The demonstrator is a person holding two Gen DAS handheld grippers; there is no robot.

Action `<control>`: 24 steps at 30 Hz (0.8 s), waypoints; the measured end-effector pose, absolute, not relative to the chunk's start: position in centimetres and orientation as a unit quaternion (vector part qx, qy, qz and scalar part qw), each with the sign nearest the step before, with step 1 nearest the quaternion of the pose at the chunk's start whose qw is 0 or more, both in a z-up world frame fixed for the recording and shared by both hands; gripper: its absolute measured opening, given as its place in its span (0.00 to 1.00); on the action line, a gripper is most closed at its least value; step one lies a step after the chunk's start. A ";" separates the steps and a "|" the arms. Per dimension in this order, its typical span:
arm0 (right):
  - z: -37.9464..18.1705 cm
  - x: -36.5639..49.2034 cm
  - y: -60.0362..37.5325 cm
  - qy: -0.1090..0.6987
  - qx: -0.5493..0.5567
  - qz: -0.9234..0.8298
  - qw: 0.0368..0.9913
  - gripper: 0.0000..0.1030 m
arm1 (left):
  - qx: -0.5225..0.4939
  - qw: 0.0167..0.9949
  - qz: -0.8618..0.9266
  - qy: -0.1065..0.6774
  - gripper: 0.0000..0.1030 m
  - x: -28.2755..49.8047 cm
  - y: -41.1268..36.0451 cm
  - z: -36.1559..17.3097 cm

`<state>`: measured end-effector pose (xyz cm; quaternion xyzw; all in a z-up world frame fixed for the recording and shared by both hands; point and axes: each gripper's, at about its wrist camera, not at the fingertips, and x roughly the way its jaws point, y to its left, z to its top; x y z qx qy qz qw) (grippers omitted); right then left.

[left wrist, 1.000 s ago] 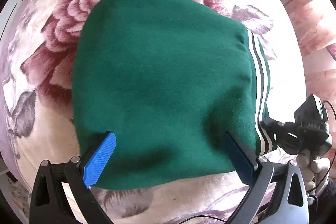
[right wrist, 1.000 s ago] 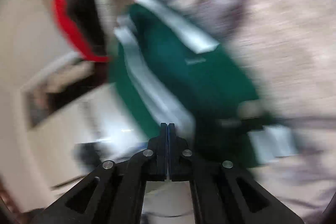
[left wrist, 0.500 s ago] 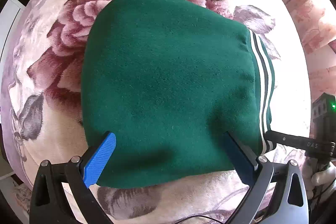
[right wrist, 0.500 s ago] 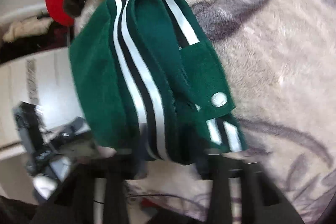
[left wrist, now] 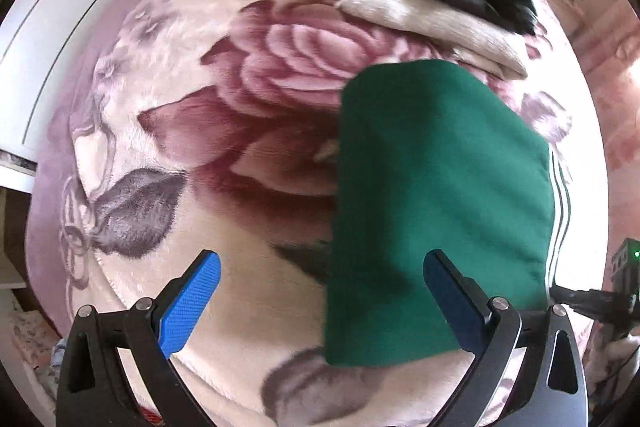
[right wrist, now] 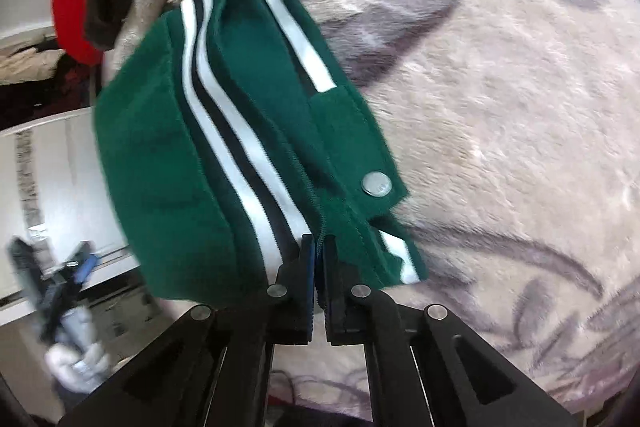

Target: Fold large clothes

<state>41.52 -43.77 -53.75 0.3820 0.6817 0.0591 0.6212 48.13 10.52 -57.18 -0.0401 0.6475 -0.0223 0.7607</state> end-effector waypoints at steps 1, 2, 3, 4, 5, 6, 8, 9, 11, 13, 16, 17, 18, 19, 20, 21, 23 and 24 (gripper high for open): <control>-54.0 42.4 -43.9 0.679 0.394 0.070 0.615 0.08 | -0.050 0.758 -0.027 0.650 1.00 48.1 11.3 -58.0; -54.0 42.2 -44.5 0.676 0.400 0.075 0.614 0.21 | -0.060 0.756 -0.032 0.651 1.00 48.1 11.8 -58.6; -53.9 42.3 -45.1 0.668 0.404 0.080 0.620 0.34 | -0.090 0.754 -0.045 0.650 1.00 48.1 12.8 -59.7; -54.0 42.6 -46.0 0.661 0.401 0.074 0.629 0.64 | -0.124 0.748 -0.056 0.649 1.00 48.1 13.5 -60.7; -54.3 42.8 -46.5 0.656 0.400 0.073 0.636 0.76 | -0.151 0.741 -0.068 0.651 1.00 48.0 13.9 -61.5; -54.7 43.2 -46.9 0.650 0.406 0.086 0.637 0.77 | -0.194 0.726 -0.090 0.654 1.00 48.2 14.3 -62.6; -57.0 44.6 -47.4 0.654 0.416 0.115 0.621 0.82 | -0.278 0.700 -0.127 0.645 1.00 48.6 15.0 -65.2; -57.8 44.6 -47.6 0.656 0.417 0.127 0.616 0.83 | -0.304 0.693 -0.139 0.639 1.00 48.8 15.0 -66.2; -60.7 45.6 -47.3 0.659 0.450 0.161 0.581 0.94 | -0.340 0.678 -0.163 0.631 1.00 49.5 14.8 -67.5; -62.9 46.6 -47.1 0.648 0.488 0.186 0.554 1.00 | -0.376 0.659 -0.198 0.621 1.00 50.4 14.4 -68.8; -63.0 48.0 -46.0 0.648 0.483 0.236 0.539 1.00 | -0.388 0.642 -0.237 0.617 1.00 51.8 13.2 -69.7; -62.8 48.4 -45.5 0.640 0.491 0.261 0.530 1.00 | -0.391 0.636 -0.252 0.616 1.00 52.2 12.7 -70.0; -62.7 48.4 -45.3 0.636 0.496 0.274 0.524 1.00 | -0.391 0.630 -0.262 0.617 1.00 52.6 12.1 -70.4; -62.9 49.0 -44.3 0.633 0.501 0.290 0.514 1.00 | -0.384 0.631 -0.263 0.621 1.00 53.0 11.7 -70.5; -63.4 49.8 -43.1 0.636 0.497 0.300 0.508 1.00 | -0.377 0.633 -0.266 0.622 1.00 53.4 11.0 -70.6; -63.8 50.3 -42.0 0.648 0.484 0.299 0.506 1.00 | -0.372 0.636 -0.266 0.621 1.00 53.7 10.6 -70.7; -64.2 51.3 -40.7 0.661 0.475 0.287 0.505 1.00 | -0.367 0.642 -0.263 0.620 1.00 54.2 10.2 -70.6; -64.2 51.6 -40.7 0.662 0.481 0.279 0.502 1.00 | -0.366 0.649 -0.262 0.614 0.98 54.3 10.1 -70.2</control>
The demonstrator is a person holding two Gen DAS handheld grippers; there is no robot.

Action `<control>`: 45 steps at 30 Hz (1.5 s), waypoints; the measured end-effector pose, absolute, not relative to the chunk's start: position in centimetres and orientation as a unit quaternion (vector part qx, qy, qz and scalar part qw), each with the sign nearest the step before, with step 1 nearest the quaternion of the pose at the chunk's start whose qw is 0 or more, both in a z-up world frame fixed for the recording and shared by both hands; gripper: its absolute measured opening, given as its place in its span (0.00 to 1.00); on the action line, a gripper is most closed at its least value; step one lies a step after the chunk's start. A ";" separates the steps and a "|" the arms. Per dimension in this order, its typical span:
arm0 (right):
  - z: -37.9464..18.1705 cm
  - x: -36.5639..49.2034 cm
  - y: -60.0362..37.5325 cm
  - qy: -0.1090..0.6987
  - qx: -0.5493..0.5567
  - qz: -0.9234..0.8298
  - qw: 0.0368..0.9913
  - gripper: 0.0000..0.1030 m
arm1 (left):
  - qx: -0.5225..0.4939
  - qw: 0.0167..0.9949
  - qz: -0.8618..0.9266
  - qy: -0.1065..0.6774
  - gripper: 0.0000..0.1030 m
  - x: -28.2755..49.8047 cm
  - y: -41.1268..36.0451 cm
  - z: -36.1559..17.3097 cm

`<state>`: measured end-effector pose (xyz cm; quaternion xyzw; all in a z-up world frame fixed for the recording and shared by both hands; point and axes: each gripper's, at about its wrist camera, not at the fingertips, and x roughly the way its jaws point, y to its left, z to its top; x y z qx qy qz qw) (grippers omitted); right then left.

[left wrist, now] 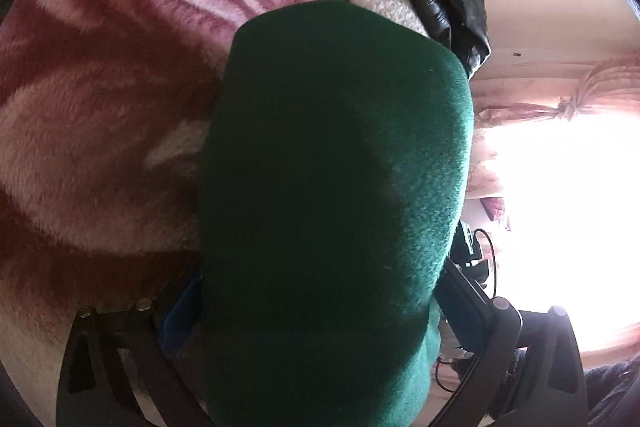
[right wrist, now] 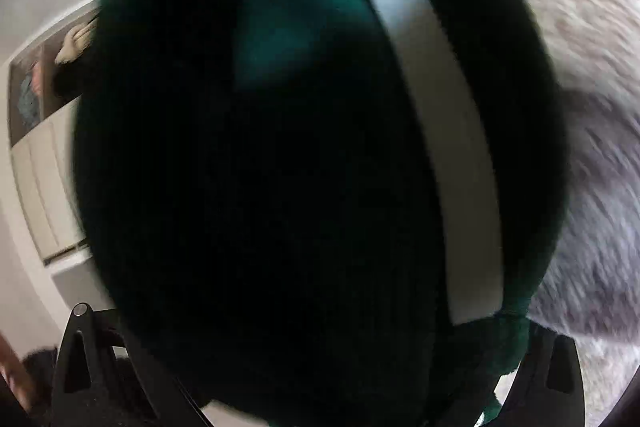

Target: Fold large clothes

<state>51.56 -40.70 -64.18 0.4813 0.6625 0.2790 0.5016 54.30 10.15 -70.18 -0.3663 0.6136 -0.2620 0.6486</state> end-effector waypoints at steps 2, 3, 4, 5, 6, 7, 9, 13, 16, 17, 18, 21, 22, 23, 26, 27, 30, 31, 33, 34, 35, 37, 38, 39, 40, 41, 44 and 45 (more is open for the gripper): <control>-63.7 51.2 -41.4 0.647 0.506 0.262 0.507 0.83 | -0.361 0.659 -0.261 0.606 0.89 54.2 10.1 -69.5; -63.2 50.8 -41.7 0.643 0.502 0.261 0.516 0.73 | -0.359 0.662 -0.260 0.604 0.81 54.1 10.0 -69.3; -62.9 50.5 -41.9 0.638 0.507 0.259 0.520 0.66 | -0.359 0.667 -0.260 0.599 0.76 53.9 10.0 -68.7; -62.6 50.1 -42.0 0.632 0.515 0.253 0.521 0.60 | -0.358 0.668 -0.261 0.598 0.75 53.9 10.0 -68.4; -62.2 49.9 -41.9 0.629 0.513 0.253 0.526 0.57 | -0.357 0.670 -0.260 0.597 0.71 53.8 10.0 -67.9; -61.4 49.8 -41.8 0.623 0.511 0.251 0.537 0.53 | -0.364 0.669 -0.258 0.594 0.70 53.9 10.1 -67.4; -60.3 49.8 -41.5 0.615 0.507 0.254 0.548 0.49 | -0.372 0.668 -0.260 0.590 0.68 54.5 10.2 -67.1; -57.5 50.0 -41.7 0.587 0.511 0.271 0.566 0.47 | -0.379 0.675 -0.272 0.571 0.68 56.0 10.3 -64.5; -55.2 50.9 -41.9 0.573 0.513 0.279 0.575 0.47 | -0.371 0.686 -0.283 0.559 0.68 57.8 9.9 -61.5; -54.0 51.2 -42.5 0.569 0.513 0.282 0.578 0.47 | -0.370 0.688 -0.287 0.555 0.68 58.5 9.6 -60.4; -52.7 51.4 -43.4 0.565 0.511 0.283 0.583 0.47 | -0.367 0.691 -0.290 0.551 0.68 59.3 9.3 -59.3; -48.4 53.1 -45.2 0.554 0.504 0.287 0.598 0.47 | -0.365 0.697 -0.301 0.539 0.68 63.0 8.2 -55.8; -47.2 53.8 -45.9 0.551 0.503 0.286 0.602 0.47 | -0.367 0.698 -0.304 0.535 0.68 64.5 7.9 -54.6; -45.5 55.0 -46.5 0.548 0.498 0.286 0.608 0.47 | -0.369 0.697 -0.309 0.531 0.68 66.2 7.5 -53.4; -40.2 59.2 -50.0 0.534 0.482 0.290 0.631 0.47 | -0.369 0.704 -0.325 0.512 0.68 72.5 6.8 -49.9; -38.3 61.2 -51.3 0.528 0.476 0.291 0.641 0.47 | -0.369 0.706 -0.329 0.506 0.68 75.1 6.3 -49.0; -34.4 67.7 -56.1 0.518 0.459 0.293 0.660 0.47 | -0.368 0.713 -0.337 0.492 0.69 82.2 5.4 -47.3; -33.5 70.7 -57.0 0.516 0.452 0.293 0.666 0.47 | -0.367 0.714 -0.338 0.491 0.69 84.7 5.1 -47.2; -32.6 76.6 -57.4 0.515 0.443 0.285 0.676 0.47 | -0.371 0.710 -0.339 0.493 0.69 87.2 6.0 -48.1; -32.5 79.0 -58.1 0.517 0.437 0.280 0.681 0.47 | -0.378 0.702 -0.341 0.498 0.69 89.5 5.8 -49.2; -32.7 80.9 -59.2 0.518 0.436 0.274 0.683 0.46 | -0.384 0.693 -0.342 0.505 0.69 91.0 5.7 -50.5; -34.2 84.6 -60.6 0.527 0.432 0.259 0.685 0.46 | -0.387 0.674 -0.335 0.533 0.69 93.3 5.4 -53.9; -35.4 86.1 -61.2 0.535 0.430 0.246 0.684 0.46 | -0.390 0.665 -0.330 0.545 0.69 93.3 5.7 -55.6; -36.3 87.1 -61.0 0.545 0.427 0.234 0.683 0.46 | -0.392 0.653 -0.320 0.563 0.70 94.0 5.6 -57.8; -37.2 87.6 -61.3 0.551 0.424 0.226 0.683 0.46 | -0.393 0.646 -0.307 0.578 0.73 94.1 5.2 -59.6; -38.1 88.2 -61.8 0.555 0.424 0.221 0.681 0.46 | -0.394 0.638 -0.298 0.591 0.74 94.5 5.1 -61.0; -39.9 89.0 -62.6 0.567 0.427 0.215 0.671 0.52 | -0.400 0.618 -0.292 0.610 0.78 94.3 6.0 -62.4; -40.1 89.1 -62.9 0.572 0.426 0.214 0.667 0.54 | -0.399 0.615 -0.296 0.612 0.78 94.3 6.3 -62.2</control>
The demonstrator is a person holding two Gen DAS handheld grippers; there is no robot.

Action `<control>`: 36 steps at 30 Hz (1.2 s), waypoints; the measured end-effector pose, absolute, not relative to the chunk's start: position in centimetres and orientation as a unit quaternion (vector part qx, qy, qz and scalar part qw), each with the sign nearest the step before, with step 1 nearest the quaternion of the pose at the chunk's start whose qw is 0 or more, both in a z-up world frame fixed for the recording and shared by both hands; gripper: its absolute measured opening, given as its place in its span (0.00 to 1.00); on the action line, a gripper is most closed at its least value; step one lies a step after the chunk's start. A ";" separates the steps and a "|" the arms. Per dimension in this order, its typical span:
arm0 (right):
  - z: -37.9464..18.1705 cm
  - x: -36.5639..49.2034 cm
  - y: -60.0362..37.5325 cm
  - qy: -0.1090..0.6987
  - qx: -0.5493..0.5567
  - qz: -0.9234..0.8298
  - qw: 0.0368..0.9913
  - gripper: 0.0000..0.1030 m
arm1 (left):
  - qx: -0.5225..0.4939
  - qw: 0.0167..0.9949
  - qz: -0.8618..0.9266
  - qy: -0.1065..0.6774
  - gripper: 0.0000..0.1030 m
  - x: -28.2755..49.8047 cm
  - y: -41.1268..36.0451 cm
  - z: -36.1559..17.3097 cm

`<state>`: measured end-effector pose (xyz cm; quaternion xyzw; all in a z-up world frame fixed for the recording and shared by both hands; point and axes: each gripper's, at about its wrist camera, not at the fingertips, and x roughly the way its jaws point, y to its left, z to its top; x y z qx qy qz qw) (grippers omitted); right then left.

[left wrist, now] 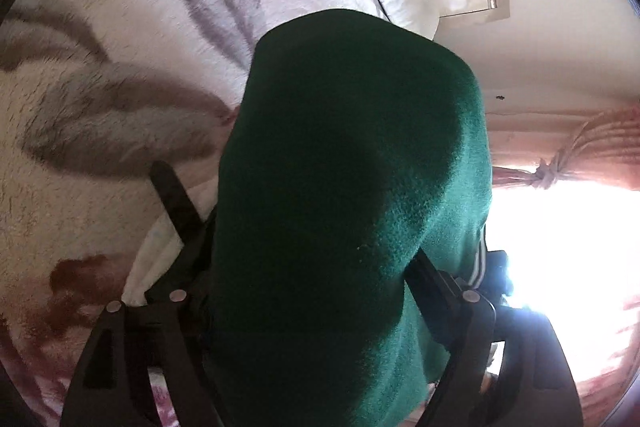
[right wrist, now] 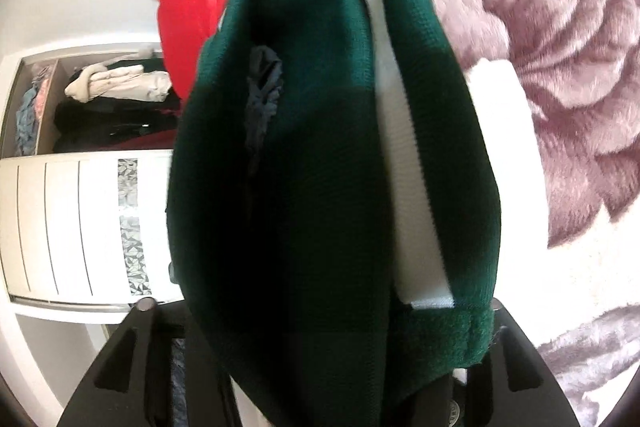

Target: Fold large clothes

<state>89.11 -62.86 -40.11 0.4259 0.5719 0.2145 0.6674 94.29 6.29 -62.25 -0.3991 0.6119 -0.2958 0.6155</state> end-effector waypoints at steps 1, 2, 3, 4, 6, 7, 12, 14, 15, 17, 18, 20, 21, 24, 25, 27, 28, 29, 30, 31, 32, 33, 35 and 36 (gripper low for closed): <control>-40.0 89.3 -62.9 0.578 0.419 0.212 0.667 0.58 | -0.389 0.617 -0.297 0.616 0.78 94.0 6.5 -61.6; -39.7 89.5 -62.8 0.583 0.412 0.204 0.670 0.64 | -0.374 0.623 -0.296 0.619 0.78 93.9 6.5 -60.9; -39.8 89.4 -62.6 0.586 0.402 0.198 0.675 0.65 | -0.351 0.634 -0.292 0.624 0.78 93.4 6.6 -60.0; -39.1 89.3 -63.1 0.591 0.382 0.189 0.685 0.68 | -0.327 0.645 -0.285 0.629 0.78 93.4 6.4 -59.3; -37.8 89.1 -63.6 0.602 0.336 0.162 0.706 0.78 | -0.266 0.688 -0.254 0.626 0.78 93.0 6.2 -57.0; -37.4 88.8 -63.9 0.606 0.316 0.152 0.714 0.83 | -0.242 0.709 -0.238 0.618 0.79 92.7 6.2 -56.0; -34.0 87.4 -65.1 0.599 0.220 0.067 0.767 0.94 | -0.124 0.801 -0.168 0.561 1.00 89.5 5.4 -50.6; -32.5 86.0 -63.7 0.584 0.183 0.040 0.790 0.95 | -0.089 0.817 -0.149 0.551 1.00 88.5 4.9 -50.0; -31.6 85.3 -63.1 0.574 0.159 0.020 0.803 0.96 | -0.073 0.823 -0.143 0.545 1.00 88.3 4.4 -50.1; -30.9 83.4 -61.3 0.556 0.122 -0.005 0.822 0.96 | -0.051 0.833 -0.132 0.535 1.00 87.1 3.2 -49.7; -30.2 82.7 -60.4 0.549 0.101 -0.017 0.830 0.96 | -0.045 0.837 -0.130 0.530 1.00 86.4 2.9 -49.4; -29.5 81.4 -59.9 0.535 0.069 -0.031 0.842 0.97 | -0.030 0.843 -0.114 0.524 1.00 86.8 2.8 -49.9; -29.3 80.6 -59.4 0.532 0.058 -0.036 0.844 0.98 | -0.028 0.845 -0.109 0.523 1.00 86.6 2.7 -49.7; -28.7 77.3 -55.9 0.522 0.065 -0.047 0.849 1.00 | -0.014 0.858 -0.082 0.506 1.00 84.4 2.2 -48.5; -28.3 76.5 -55.8 0.523 0.064 -0.055 0.848 1.00 | -0.010 0.865 -0.073 0.496 1.00 83.5 2.1 -47.7; -27.3 73.6 -53.3 0.504 0.039 -0.087 0.859 1.00 | -0.006 0.875 -0.056 0.480 1.00 82.2 1.9 -46.6; -27.2 71.9 -51.5 0.488 0.023 -0.111 0.866 1.00 | -0.007 0.880 -0.053 0.471 1.00 80.6 1.8 -45.3; -25.6 70.2 -49.7 0.473 0.006 -0.126 0.872 1.00 | -0.004 0.883 -0.047 0.467 1.00 80.0 1.7 -44.8; -25.1 69.4 -48.7 0.466 -0.002 -0.131 0.875 1.00 | -0.002 0.886 -0.039 0.462 1.00 78.6 1.5 -43.7; -24.0 68.8 -48.2 0.462 -0.009 -0.136 0.876 1.00 | -0.003 0.889 -0.038 0.456 1.00 76.8 1.4 -42.2; -22.5 67.3 -47.7 0.455 -0.020 -0.146 0.878 1.00 | -0.002 0.892 -0.035 0.450 1.00 75.5 1.3 -41.1; -21.4 66.8 -46.7 0.451 -0.024 -0.151 0.879 1.00 | -0.002 0.894 -0.033 0.447 1.00 74.6 1.2 -40.4; -18.6 63.6 -45.3 0.433 -0.037 -0.158 0.886 1.00 | -0.003 0.899 -0.037 0.436 1.00 71.6 1.0 -37.9; -17.0 61.9 -44.6 0.423 -0.047 -0.166 0.890 1.00 | -0.004 0.902 -0.035 0.430 1.00 69.7 1.0 -36.2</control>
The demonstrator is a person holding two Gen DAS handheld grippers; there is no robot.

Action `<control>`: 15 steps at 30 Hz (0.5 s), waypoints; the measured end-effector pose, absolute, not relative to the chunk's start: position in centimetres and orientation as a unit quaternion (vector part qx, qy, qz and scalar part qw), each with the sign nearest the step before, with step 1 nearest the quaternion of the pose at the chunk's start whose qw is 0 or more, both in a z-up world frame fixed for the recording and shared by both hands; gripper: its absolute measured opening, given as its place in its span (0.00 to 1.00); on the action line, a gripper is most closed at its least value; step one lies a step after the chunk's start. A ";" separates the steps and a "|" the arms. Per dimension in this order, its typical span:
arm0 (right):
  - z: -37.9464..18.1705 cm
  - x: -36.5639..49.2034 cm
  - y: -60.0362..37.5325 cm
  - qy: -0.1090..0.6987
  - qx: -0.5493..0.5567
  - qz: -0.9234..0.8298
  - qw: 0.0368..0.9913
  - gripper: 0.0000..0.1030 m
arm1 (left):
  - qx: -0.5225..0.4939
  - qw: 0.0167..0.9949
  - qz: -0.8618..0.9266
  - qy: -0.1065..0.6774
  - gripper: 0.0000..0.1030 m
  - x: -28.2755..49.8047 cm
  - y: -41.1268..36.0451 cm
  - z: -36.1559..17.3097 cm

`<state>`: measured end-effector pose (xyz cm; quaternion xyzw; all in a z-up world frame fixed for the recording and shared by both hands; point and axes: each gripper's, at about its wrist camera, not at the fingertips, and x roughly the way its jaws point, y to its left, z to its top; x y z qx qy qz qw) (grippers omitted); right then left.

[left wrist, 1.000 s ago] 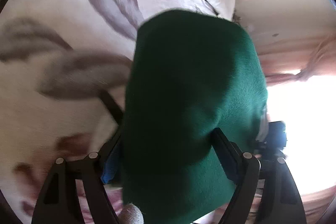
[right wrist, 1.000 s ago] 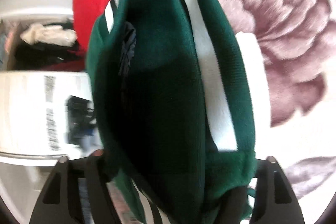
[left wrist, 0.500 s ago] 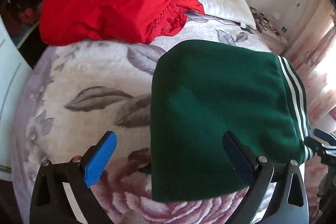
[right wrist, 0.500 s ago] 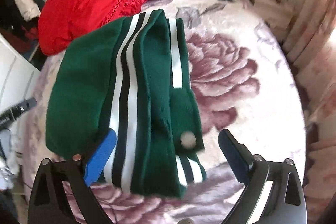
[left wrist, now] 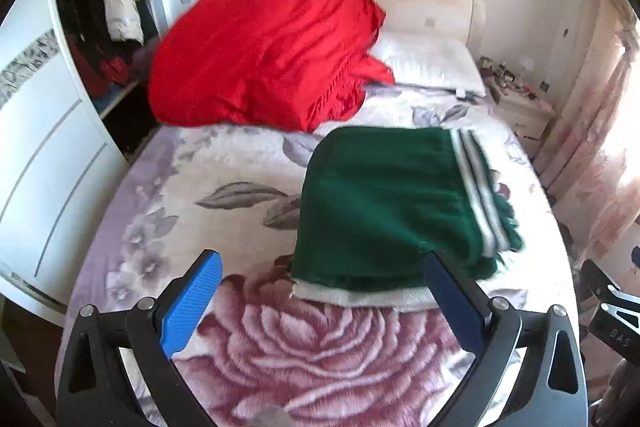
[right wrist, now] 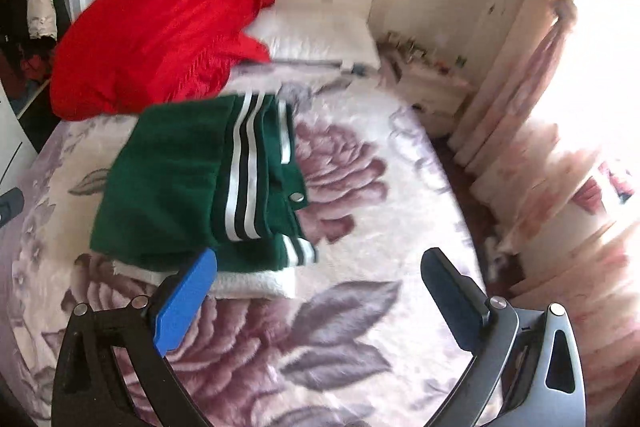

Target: Fold large clothes

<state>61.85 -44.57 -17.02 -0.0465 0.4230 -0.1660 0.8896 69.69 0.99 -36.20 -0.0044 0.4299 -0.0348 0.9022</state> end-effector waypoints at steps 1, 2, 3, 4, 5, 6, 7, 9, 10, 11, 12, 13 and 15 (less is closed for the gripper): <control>-15.6 60.3 -43.6 0.414 -0.051 -0.168 0.893 1.00 | -0.008 0.904 -0.039 0.426 1.00 68.2 1.0 -34.9; -14.2 58.4 -42.9 0.407 -0.053 -0.168 0.897 1.00 | -0.010 0.905 -0.044 0.423 1.00 67.1 0.9 -34.0; -12.3 57.4 -42.4 0.402 -0.053 -0.169 0.899 1.00 | -0.009 0.907 -0.047 0.418 1.00 65.2 0.8 -32.3; -10.9 55.8 -42.2 0.396 -0.051 -0.171 0.901 1.00 | -0.008 0.908 -0.049 0.416 1.00 63.8 0.8 -31.1; -9.1 53.9 -41.9 0.389 -0.048 -0.171 0.904 1.00 | -0.006 0.909 -0.054 0.413 1.00 62.4 0.8 -29.9; -7.2 52.3 -41.5 0.385 -0.047 -0.172 0.906 1.00 | -0.004 0.910 -0.055 0.410 1.00 61.3 0.8 -29.1; -5.9 50.8 -41.4 0.379 -0.044 -0.173 0.908 1.00 | -0.003 0.913 -0.055 0.405 1.00 59.4 1.0 -27.6; -3.1 47.8 -41.0 0.369 -0.043 -0.172 0.913 1.00 | -0.001 0.915 -0.058 0.398 1.00 57.1 1.0 -25.6; -1.5 46.0 -40.6 0.358 -0.046 -0.173 0.916 1.00 | -0.003 0.918 -0.058 0.391 1.00 55.4 1.3 -24.2; 0.0 44.3 -40.0 0.351 -0.047 -0.173 0.919 1.00 | -0.006 0.920 -0.058 0.388 1.00 54.6 1.5 -23.6; 1.1 43.0 -39.9 0.345 -0.046 -0.172 0.921 1.00 | -0.008 0.921 -0.059 0.385 1.00 53.5 1.9 -22.7; 2.3 41.5 -39.6 0.340 -0.044 -0.173 0.923 1.00 | -0.012 0.923 -0.057 0.380 1.00 52.0 2.3 -21.4; 4.6 38.7 -38.9 0.328 -0.039 -0.174 0.928 1.00 | -0.015 0.926 -0.054 0.373 1.00 50.0 2.9 -19.9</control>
